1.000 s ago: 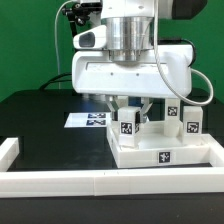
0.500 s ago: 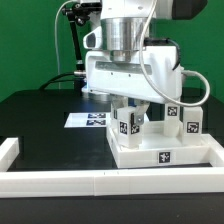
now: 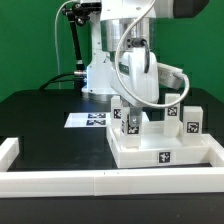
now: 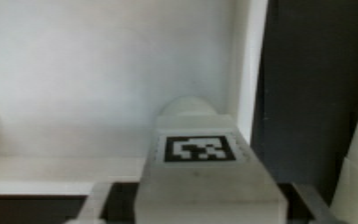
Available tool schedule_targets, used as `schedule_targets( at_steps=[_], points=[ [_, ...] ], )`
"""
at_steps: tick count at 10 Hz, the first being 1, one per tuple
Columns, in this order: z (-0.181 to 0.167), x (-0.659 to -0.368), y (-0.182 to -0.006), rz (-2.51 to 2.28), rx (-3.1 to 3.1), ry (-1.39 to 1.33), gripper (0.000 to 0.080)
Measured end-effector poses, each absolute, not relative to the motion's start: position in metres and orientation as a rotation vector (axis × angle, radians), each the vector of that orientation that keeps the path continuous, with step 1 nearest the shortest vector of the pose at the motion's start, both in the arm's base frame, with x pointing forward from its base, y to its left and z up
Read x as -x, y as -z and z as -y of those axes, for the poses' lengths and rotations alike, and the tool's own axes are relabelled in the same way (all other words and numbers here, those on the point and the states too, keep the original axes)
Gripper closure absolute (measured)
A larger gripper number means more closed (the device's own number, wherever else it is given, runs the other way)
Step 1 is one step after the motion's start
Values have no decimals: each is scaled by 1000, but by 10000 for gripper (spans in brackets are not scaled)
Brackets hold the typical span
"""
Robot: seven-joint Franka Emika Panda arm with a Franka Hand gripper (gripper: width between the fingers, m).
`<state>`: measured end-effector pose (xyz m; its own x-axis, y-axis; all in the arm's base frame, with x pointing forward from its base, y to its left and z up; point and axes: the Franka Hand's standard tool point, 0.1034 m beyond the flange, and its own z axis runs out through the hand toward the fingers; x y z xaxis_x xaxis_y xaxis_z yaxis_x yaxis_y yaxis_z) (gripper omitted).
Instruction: Assemble square table
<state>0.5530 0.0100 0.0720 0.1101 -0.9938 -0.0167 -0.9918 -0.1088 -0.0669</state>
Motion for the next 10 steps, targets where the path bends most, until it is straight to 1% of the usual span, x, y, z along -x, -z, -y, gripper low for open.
schedule_targets(
  at_steps=[1,2,3,4,5,6,10],
  points=[
    [-10,-553,-72,-2106,2244,46,509],
    [-11,-553,-72,-2183,2160,37,446],
    [-12,-553,-72,-2178,2166,37,310],
    [-11,-553,-72,-2098,2247,38,310],
    [-11,-553,-72,-2069,2276,35,184],
    [-12,-553,-72,-2008,2331,32,160],
    [-12,-554,-73,-1519,2681,51,151]
  ],
)
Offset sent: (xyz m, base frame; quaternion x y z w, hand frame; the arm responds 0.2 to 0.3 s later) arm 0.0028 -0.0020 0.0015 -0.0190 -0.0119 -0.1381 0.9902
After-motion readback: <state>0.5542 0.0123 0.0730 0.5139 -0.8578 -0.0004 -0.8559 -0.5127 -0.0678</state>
